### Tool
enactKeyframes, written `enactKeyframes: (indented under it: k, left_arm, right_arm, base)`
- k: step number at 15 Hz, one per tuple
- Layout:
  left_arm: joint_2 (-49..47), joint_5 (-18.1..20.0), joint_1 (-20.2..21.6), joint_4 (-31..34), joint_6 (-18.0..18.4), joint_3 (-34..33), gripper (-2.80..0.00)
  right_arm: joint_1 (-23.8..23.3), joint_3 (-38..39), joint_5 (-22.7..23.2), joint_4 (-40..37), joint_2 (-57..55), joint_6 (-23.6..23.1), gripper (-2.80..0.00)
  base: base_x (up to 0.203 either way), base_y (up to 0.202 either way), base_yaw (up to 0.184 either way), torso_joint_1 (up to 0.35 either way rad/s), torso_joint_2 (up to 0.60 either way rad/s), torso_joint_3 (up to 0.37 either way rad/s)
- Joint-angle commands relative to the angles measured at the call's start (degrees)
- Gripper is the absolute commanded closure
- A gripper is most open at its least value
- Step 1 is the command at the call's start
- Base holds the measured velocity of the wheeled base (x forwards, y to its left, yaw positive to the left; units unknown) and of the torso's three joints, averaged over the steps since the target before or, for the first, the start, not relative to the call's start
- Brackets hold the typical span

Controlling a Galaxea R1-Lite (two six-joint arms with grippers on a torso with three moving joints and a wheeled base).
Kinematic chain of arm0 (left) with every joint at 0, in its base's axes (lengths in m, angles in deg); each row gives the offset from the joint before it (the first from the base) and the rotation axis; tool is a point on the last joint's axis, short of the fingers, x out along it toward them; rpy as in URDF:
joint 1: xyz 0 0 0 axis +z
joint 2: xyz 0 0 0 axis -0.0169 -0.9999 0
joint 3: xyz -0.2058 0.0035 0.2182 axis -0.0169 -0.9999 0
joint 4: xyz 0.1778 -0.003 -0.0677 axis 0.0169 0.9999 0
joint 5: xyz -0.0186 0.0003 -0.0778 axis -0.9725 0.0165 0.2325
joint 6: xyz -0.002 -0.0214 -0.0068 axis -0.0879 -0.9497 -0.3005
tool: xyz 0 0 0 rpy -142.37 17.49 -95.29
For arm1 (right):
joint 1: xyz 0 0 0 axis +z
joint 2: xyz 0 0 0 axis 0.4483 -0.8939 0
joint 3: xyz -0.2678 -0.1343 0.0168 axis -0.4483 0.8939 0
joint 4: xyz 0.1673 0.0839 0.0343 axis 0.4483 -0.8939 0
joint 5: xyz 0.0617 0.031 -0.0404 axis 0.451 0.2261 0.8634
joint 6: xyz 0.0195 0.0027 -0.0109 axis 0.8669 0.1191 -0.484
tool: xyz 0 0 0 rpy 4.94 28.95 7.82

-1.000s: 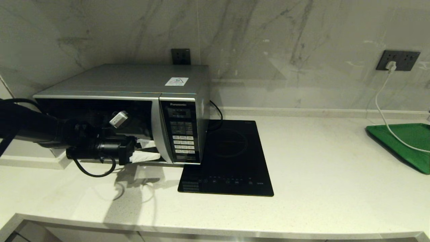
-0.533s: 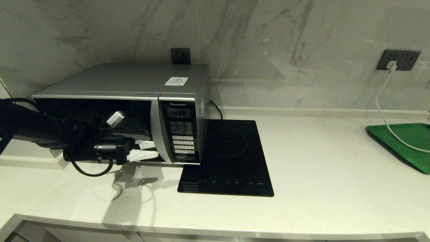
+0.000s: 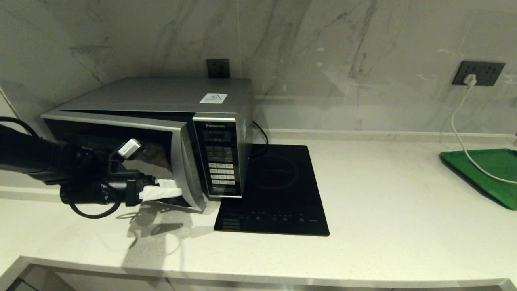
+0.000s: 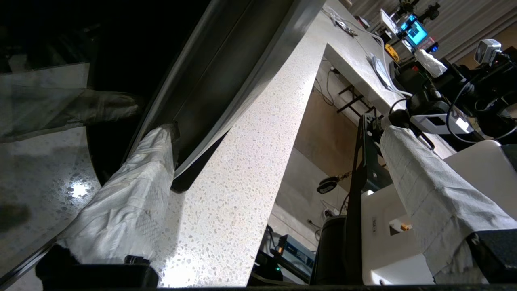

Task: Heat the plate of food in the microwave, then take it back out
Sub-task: Open the microwave oven

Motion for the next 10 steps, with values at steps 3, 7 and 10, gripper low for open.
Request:
enactKeyframes:
  k: [3,7,10]
  left_arm:
    - [4.7,-1.99,7.65,-1.22,1.29,-6.04,-2.8]
    - [12.67,-6.52,22.11,-5.7,1.55,-14.42,-2.8]
    - [21.22,-15.44,32.07,-8.05,1.89,-19.65,-2.8]
  right_arm:
    - [0.0,0.05,-0.01,-0.01,0.02,0.01,0.0]
    - [0.0,0.04,-0.01,-0.01,0.02,0.01,0.0]
    - [0.0,-0.03,-0.01,-0.01,0.02,0.01,0.0]
  base:
    - [0.0,0.0,0.0,0.0,0.0,0.0]
    - [0.0,0.0,0.0,0.0,0.0,0.0]
    - [0.0,0.0,0.0,0.0,0.0,0.0]
